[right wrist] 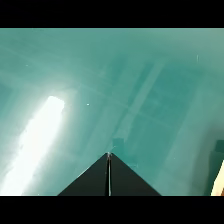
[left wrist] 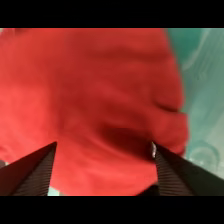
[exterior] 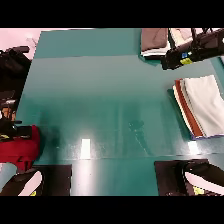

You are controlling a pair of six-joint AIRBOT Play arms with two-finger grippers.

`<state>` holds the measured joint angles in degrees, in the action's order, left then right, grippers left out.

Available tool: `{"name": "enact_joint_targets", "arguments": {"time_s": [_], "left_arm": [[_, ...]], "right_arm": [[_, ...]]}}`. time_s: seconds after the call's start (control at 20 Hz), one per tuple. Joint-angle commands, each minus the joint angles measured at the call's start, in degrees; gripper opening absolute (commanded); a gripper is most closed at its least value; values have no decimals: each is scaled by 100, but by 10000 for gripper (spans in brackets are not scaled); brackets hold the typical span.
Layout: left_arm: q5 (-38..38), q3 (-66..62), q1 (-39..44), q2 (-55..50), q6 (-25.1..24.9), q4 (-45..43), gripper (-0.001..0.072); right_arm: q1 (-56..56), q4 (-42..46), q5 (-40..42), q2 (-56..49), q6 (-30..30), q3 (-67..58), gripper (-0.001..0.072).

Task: Fold the shirts.

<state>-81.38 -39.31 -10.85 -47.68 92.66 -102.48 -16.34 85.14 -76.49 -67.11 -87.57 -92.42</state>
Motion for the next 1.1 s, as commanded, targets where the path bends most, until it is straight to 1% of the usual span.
{"name": "enact_joint_targets", "arguments": {"time_s": [0.0,0.05,0.1,0.2,0.3,0.4,0.5,0.6,0.7,0.85,0.95,1.05], "left_arm": [[122,358,-72,26,179,-63,423],[94,319,-72,26,179,-59,127],[74,181,-72,35,173,-44,23],[46,-450,-70,192,138,192,21],[94,-1493,210,505,162,332,20],[50,-2739,863,608,289,328,19],[101,-3818,1696,564,527,330,18],[564,-4400,2487,531,645,323,18],[634,-4889,3134,164,656,260,18],[468,-5556,4061,-852,573,286,18],[654,-5917,4701,-1709,356,557,19],[1141,-6231,5327,-2555,-70,1088,21]], "right_arm": [[-2,0,-4,-2,0,-2,18],[-2,0,0,-2,0,-4,18],[-2,2,13,-2,0,-4,18],[-2,0,103,44,0,-7,18],[-2,0,363,221,0,-7,18],[0,2,802,452,0,-9,18],[0,0,1119,671,-2,-9,18],[15,0,1233,831,-4,-20,18],[133,-11,1058,767,-66,-326,18],[332,-7,682,476,-94,-1137,18],[428,-7,555,251,-94,-1615,18],[428,0,358,57,-94,-1980,18]]}}
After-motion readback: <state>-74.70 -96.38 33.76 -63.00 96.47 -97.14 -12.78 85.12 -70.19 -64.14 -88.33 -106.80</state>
